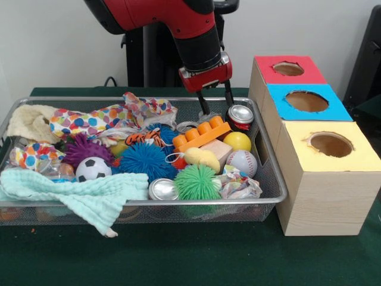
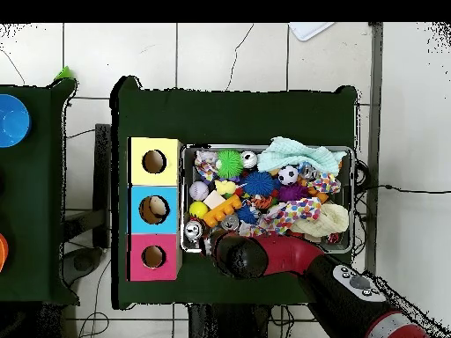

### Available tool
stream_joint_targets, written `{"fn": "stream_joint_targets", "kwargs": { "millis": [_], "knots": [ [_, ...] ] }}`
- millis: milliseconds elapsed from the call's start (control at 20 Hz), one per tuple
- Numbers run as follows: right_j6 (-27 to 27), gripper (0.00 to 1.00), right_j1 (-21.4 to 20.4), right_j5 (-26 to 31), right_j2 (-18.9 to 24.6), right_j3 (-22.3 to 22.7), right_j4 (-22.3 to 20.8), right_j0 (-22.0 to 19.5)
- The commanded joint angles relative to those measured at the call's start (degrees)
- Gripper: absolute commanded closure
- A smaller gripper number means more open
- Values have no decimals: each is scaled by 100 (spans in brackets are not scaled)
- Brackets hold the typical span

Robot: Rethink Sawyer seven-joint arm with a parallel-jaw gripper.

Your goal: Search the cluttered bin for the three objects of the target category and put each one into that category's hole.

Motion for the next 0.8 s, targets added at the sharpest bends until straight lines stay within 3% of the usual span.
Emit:
{"fn": "stream_joint_targets", "kwargs": {
  "millis": [50, 800],
  "knots": [
    [-239, 0, 45, 378, 174, -595, -352, -94],
    [-232, 0, -187, 539, 270, -463, -225, -128]
  ]
}}
